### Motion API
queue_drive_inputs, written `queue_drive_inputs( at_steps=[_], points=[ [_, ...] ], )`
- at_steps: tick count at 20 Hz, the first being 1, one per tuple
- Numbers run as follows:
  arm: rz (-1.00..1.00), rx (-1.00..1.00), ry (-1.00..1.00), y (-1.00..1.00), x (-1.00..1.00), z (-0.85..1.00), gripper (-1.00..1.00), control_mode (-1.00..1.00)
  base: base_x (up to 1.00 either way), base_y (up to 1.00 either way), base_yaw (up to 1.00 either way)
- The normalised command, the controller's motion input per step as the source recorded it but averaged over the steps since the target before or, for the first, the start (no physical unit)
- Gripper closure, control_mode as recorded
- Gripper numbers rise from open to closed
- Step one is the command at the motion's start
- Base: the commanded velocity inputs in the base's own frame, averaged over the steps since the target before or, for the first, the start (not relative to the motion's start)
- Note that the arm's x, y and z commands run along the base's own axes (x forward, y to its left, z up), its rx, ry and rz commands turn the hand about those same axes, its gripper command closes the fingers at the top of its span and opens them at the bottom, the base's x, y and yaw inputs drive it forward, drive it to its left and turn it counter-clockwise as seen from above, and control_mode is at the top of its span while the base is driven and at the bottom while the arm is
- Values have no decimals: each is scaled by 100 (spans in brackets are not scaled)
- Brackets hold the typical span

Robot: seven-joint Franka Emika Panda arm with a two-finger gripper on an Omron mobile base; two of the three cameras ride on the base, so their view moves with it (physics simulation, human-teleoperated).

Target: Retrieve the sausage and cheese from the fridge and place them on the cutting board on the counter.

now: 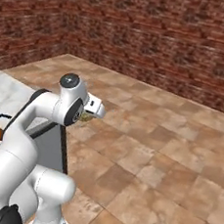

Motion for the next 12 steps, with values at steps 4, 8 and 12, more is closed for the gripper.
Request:
queue_drive_inputs(
  at_steps=[4, 8, 12],
  points=[
    [0, 0, 0, 0, 0, 0, 100, 100, 61, 0, 67],
    [0, 0, 0, 0, 0, 0, 100, 100, 16, 2, 75],
    [0, 0, 0, 0, 0, 0, 100, 100, 0, 14, 79]
  ],
)
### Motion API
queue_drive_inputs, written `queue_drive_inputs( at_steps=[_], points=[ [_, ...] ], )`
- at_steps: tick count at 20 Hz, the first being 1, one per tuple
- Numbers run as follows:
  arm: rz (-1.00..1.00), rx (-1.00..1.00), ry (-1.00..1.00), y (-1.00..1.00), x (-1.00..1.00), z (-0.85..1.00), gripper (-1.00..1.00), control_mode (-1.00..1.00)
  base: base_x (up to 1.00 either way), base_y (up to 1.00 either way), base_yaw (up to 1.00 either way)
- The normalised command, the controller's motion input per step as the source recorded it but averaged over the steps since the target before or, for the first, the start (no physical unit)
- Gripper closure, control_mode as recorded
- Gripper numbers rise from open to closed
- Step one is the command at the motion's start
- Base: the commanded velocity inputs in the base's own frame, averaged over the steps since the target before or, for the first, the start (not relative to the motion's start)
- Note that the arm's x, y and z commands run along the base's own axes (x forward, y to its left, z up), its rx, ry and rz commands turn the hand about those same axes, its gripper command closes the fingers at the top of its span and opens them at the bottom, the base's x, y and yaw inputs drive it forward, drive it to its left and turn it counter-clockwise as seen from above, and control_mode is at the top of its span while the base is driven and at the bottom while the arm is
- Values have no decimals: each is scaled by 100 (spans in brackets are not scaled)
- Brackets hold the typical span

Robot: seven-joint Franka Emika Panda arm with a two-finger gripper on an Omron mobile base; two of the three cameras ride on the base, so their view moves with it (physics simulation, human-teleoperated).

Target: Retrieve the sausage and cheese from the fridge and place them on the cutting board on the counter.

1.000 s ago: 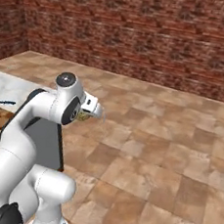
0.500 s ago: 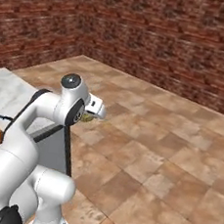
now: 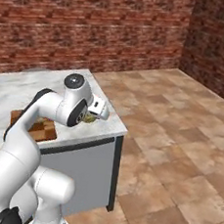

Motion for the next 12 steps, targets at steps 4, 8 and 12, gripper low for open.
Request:
queue_drive_inputs(
  at_steps=[4, 8, 12],
  points=[
    [0, 0, 0, 0, 0, 0, 100, 100, 1, 11, 79],
    [0, 0, 0, 0, 0, 0, 100, 100, 61, 0, 68],
    [0, 0, 0, 0, 0, 0, 100, 100, 67, -10, 53]
  ],
)
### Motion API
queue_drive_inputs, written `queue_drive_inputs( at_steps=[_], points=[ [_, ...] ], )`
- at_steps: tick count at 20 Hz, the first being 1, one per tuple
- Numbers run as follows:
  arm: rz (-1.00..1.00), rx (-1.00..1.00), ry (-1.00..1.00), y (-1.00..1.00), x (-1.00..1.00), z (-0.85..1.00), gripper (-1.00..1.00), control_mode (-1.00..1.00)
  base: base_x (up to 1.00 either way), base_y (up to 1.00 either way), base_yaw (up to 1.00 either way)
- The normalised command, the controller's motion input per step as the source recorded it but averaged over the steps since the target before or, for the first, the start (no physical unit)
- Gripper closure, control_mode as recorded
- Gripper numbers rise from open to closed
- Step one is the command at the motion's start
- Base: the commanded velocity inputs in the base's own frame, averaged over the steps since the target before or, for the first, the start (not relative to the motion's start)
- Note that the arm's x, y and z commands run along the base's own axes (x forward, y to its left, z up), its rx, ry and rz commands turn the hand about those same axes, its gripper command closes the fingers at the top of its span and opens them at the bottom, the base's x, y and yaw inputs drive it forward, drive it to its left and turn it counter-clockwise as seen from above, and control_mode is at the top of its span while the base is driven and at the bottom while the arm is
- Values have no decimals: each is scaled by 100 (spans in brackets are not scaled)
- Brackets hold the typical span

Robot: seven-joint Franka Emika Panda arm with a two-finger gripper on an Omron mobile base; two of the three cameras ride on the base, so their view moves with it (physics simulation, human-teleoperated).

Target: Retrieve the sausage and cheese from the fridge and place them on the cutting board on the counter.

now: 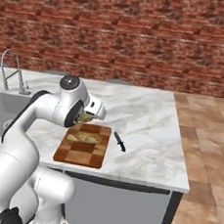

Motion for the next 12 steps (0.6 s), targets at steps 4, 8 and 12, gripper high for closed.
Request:
queue_drive_inputs(
  at_steps=[4, 8, 12],
  points=[
    [0, 0, 0, 0, 0, 0, 100, 100, 5, -10, 30],
    [0, 0, 0, 0, 0, 0, 100, 100, 1, 0, 8],
    [0, 0, 0, 0, 0, 0, 100, 100, 0, 0, 0]
  ],
)
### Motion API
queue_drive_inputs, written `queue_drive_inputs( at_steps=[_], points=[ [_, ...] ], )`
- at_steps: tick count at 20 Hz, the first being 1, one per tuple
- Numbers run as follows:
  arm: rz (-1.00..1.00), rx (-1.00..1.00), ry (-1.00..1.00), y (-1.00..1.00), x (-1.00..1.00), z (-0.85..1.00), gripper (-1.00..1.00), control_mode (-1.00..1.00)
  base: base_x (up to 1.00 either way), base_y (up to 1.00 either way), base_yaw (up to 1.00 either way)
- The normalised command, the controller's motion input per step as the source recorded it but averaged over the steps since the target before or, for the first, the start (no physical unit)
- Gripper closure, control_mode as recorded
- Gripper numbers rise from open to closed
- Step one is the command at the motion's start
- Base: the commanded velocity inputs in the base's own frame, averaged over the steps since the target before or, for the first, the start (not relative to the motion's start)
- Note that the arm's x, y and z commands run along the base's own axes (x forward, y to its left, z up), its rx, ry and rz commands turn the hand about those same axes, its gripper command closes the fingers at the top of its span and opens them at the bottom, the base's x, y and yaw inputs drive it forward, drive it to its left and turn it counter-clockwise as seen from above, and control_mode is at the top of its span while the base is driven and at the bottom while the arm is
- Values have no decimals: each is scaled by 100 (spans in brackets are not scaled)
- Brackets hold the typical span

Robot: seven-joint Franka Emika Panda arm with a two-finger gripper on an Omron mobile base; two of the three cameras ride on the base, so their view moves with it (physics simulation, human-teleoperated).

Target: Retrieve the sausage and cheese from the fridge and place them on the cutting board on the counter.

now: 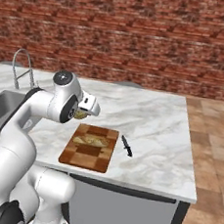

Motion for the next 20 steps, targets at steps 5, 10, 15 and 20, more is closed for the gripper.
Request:
queue_drive_inputs(
  at_steps=[5, 10, 15, 20],
  points=[
    [0, 0, 0, 0, 0, 0, 100, 100, 0, 0, 0],
    [0, 0, 0, 0, 0, 0, 100, 100, 0, 0, 0],
    [0, 0, 0, 0, 0, 0, 100, 100, 0, -1, 0],
    [0, 0, 0, 0, 0, 0, 100, 100, 0, -11, 0]
  ],
)
